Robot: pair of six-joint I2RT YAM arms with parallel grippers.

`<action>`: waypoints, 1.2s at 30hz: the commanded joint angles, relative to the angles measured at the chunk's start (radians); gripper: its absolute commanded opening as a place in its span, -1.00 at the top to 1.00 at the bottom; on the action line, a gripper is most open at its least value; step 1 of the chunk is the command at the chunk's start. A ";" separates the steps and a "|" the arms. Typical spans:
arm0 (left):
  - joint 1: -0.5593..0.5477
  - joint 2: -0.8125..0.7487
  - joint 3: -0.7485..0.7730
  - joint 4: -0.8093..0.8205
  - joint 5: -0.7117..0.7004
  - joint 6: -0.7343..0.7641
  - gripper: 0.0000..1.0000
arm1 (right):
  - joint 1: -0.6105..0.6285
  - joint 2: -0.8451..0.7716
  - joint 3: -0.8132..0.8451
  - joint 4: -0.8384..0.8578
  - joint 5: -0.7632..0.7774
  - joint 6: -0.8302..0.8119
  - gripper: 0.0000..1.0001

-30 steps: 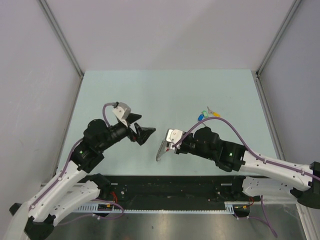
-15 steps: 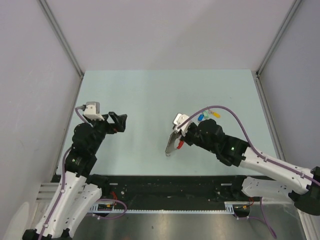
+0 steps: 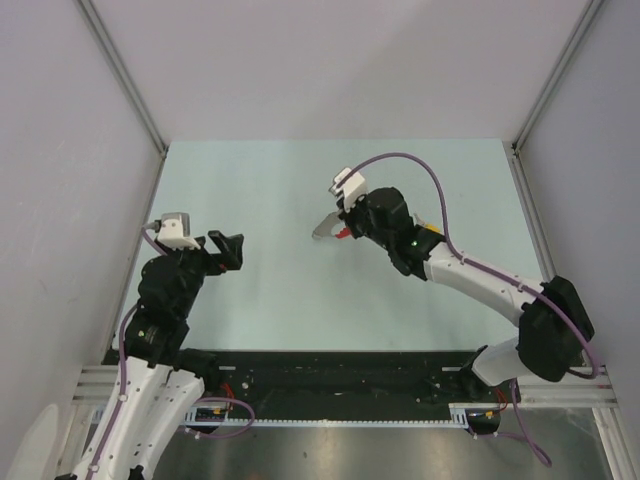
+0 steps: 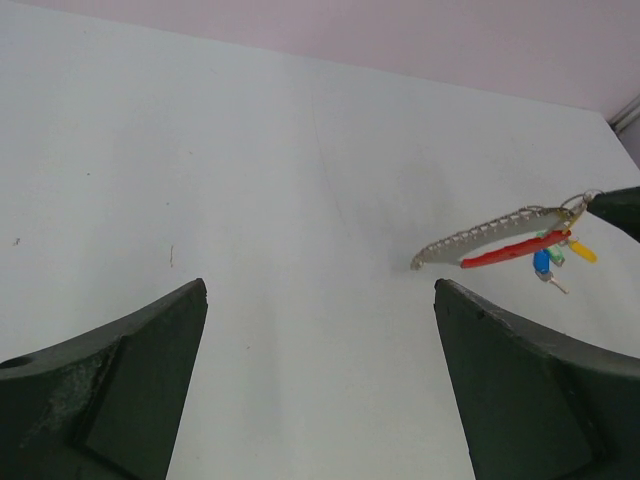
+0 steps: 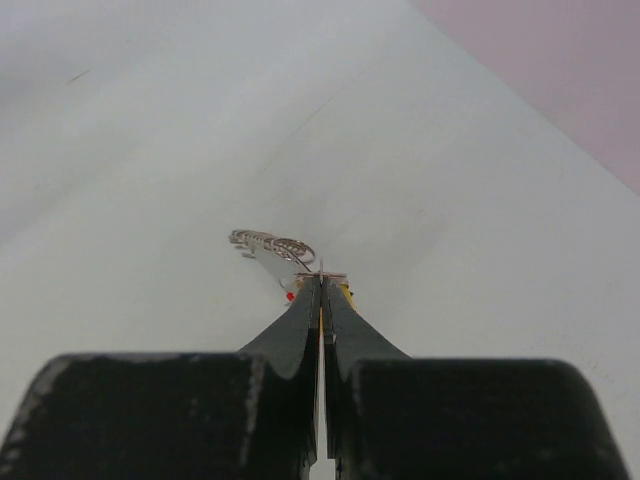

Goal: Put the keys on the keyring

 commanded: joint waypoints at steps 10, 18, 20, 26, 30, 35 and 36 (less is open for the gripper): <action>0.008 -0.025 0.006 0.016 -0.024 0.020 -1.00 | -0.216 0.153 -0.131 0.214 -0.091 0.325 1.00; 0.008 -0.033 0.012 0.021 -0.030 -0.002 -1.00 | -0.236 0.049 -0.346 0.205 -0.057 0.403 0.78; 0.008 -0.034 0.015 0.016 -0.030 -0.002 -1.00 | -0.245 0.011 -0.399 0.191 -0.037 0.423 0.49; 0.008 -0.065 0.011 0.007 -0.041 0.006 -1.00 | -0.293 -0.194 -0.510 0.110 0.018 0.468 0.00; 0.008 -0.092 0.006 0.016 -0.049 0.007 -1.00 | -0.317 -0.351 -0.524 -0.007 0.077 0.488 -0.35; 0.008 -0.112 -0.003 0.018 -0.061 0.021 -1.00 | -0.333 -0.601 -0.524 -0.122 0.176 0.506 -0.64; 0.008 -0.112 -0.003 0.015 -0.059 0.029 -1.00 | -0.336 -0.639 -0.522 -0.147 0.192 0.509 -0.65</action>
